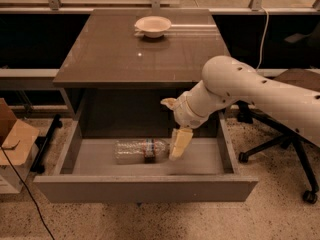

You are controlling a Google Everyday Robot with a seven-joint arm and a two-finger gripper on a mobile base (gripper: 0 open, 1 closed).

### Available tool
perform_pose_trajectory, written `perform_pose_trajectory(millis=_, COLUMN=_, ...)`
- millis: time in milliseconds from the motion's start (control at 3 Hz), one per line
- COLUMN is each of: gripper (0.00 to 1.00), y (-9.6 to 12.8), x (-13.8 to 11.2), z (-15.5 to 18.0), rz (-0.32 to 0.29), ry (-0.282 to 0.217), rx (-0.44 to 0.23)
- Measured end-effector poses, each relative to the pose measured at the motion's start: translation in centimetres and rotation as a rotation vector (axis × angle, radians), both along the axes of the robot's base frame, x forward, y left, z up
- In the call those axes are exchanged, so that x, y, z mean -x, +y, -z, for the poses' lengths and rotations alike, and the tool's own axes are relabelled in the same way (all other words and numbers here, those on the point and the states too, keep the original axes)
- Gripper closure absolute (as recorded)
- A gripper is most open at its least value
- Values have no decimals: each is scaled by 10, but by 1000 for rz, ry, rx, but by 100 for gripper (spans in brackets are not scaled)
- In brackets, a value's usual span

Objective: Pick water bottle from top drawer and place on counter

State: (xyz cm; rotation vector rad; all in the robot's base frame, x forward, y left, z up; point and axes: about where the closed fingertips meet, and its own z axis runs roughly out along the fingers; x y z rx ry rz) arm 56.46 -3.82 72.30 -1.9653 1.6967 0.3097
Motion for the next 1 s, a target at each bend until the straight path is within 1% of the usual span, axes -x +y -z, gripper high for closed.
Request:
perform_pose_trajectory(millis=667, gripper=0, y=26, x=-28, z=56, rz=12, ry=22, rx=-27)
perform_pose_trajectory(millis=1000, gripper=0, y=32, x=-33, z=87, rz=17, ry=58, rx=-35)
